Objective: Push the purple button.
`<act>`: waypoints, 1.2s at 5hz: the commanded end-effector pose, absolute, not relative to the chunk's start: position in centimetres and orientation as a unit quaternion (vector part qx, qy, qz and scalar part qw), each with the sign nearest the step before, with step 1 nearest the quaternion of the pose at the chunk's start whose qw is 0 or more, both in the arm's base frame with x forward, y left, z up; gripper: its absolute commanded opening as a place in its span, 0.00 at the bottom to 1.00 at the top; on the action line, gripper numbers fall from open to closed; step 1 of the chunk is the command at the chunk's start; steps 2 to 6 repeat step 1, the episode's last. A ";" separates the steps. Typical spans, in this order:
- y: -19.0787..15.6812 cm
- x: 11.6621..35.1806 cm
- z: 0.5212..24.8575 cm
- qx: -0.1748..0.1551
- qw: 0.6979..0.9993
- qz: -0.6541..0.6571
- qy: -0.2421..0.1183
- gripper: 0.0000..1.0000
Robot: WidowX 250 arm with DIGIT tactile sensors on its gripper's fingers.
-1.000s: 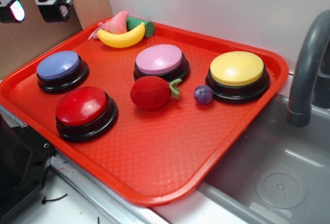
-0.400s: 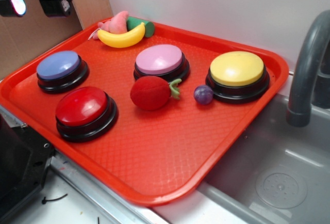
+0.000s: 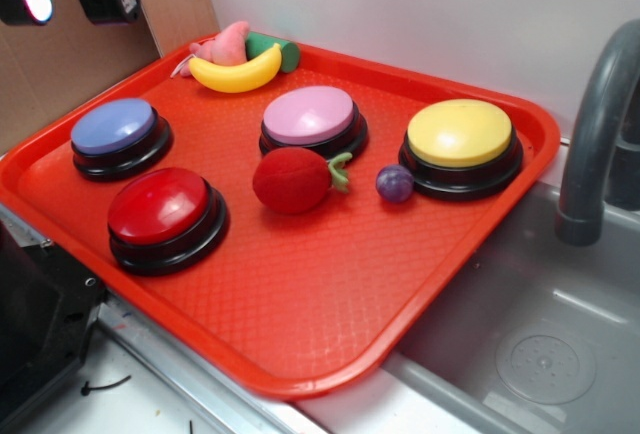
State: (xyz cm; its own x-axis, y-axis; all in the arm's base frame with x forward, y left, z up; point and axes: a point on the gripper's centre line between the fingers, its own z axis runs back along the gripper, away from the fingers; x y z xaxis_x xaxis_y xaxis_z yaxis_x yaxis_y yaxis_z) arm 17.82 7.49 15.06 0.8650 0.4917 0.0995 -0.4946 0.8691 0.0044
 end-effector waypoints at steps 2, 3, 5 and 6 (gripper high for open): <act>7.1 18.3 17.7 0.006 0.974 0.206 -0.098 1.00; 7.1 18.3 17.7 0.006 0.974 0.206 -0.098 1.00; 7.1 18.3 17.7 0.006 0.974 0.206 -0.098 1.00; 7.1 18.3 17.7 0.006 0.974 0.206 -0.098 1.00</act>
